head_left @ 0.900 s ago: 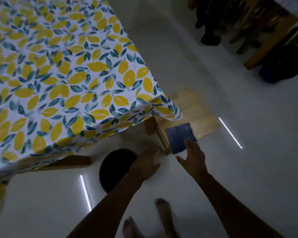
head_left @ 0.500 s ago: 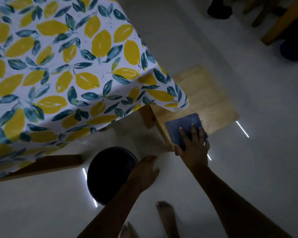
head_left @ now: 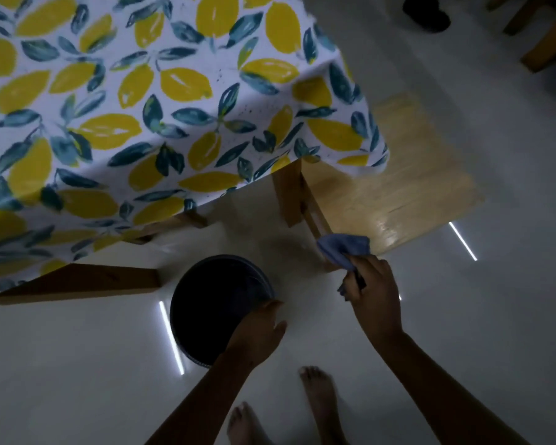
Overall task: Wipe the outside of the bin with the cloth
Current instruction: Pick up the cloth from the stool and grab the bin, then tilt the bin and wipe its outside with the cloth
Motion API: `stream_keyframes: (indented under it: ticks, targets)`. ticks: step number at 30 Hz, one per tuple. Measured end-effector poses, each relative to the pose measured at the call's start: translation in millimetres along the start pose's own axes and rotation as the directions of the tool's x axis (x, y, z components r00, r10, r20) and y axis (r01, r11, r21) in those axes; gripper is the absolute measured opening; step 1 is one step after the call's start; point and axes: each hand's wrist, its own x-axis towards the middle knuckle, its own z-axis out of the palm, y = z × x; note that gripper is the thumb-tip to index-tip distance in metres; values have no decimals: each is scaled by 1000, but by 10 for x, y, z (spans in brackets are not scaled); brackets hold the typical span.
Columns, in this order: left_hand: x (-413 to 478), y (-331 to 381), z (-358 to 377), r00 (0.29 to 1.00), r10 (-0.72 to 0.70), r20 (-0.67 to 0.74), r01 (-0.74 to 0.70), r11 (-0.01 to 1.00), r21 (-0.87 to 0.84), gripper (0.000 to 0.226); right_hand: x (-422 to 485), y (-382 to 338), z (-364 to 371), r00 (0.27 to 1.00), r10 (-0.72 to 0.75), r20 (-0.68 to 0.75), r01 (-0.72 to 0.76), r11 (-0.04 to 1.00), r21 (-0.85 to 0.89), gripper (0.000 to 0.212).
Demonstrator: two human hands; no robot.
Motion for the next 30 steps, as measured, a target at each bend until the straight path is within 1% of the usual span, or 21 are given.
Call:
stream_keyframes:
  ticks: [2, 3, 7, 11, 13, 15, 16, 17, 19, 20, 21, 22, 23, 26, 28, 30]
  targets:
    - [-24, -166, 72, 1000, -4, -17, 4, 1000, -12, 48, -235, -54, 188, 1000, 30, 7, -31, 990, 140, 17]
    - [-30, -253, 118, 1000, -5, -29, 4, 1000, -16, 48, -348, -9, 318, 998, 56, 13, -57, 983, 172, 16]
    - [41, -701, 454, 999, -18, -43, 19, 999, 29, 49, -734, 337, 914, 980, 194, 43, -199, 948, 247, 13]
    - [180, -1005, 926, 1000, -23, -10, 23, 997, 71, 57, -997, 595, 1375, 971, 224, 85, -239, 929, 282, 13]
    - [273, -1066, 1109, 1000, -12, 1, 12, 995, 99, 67, -1112, 705, 1540, 958, 265, 113, -288, 897, 337, 17]
    - [356, -1093, 1231, 999, -36, 24, 32, 989, 143, 77, -1207, 786, 1676, 942, 305, 139, -335, 860, 386, 16]
    - [360, -1076, 1262, 998, -55, 37, 48, 982, 181, 76, -1254, 811, 1727, 937, 317, 146, -350, 851, 392, 16]
    - [366, -1077, 1308, 997, -64, 33, 56, 973, 223, 68, -1293, 830, 1774, 933, 327, 149, -359, 846, 393, 15]
    - [336, -1104, 1363, 998, -61, -7, 61, 946, 319, 41, -1358, 835, 1834, 930, 334, 153, -368, 844, 391, 13]
    - [301, -1132, 1365, 998, -53, -39, 63, 931, 359, 34, -1380, 825, 1850, 932, 328, 152, -362, 848, 387, 13]
    - [268, -1175, 1356, 997, -32, -73, 58, 921, 385, 33, -1400, 810, 1859, 938, 313, 149, -346, 856, 384, 14]
    - [229, -1222, 1323, 993, -20, -113, 61, 926, 373, 33, -1415, 789, 1860, 946, 292, 142, -324, 865, 382, 14]
    - [194, -1267, 1272, 985, -19, -171, 73, 944, 320, 33, -1423, 770, 1855, 953, 272, 133, -303, 873, 381, 14]
    - [25, -1381, 1020, 930, -87, -356, 151, 976, 155, 26, -1437, 674, 1817, 967, 227, 118, -255, 887, 385, 15]
    - [-97, -1493, 892, 895, -135, -426, 161, 987, 25, 24, -1438, 589, 1801, 980, 175, 99, -199, 911, 360, 14]
    - [-220, -1606, 809, 880, -148, -452, 121, 989, -88, 24, -1417, 503, 1800, 991, 110, 78, -129, 944, 303, 14]
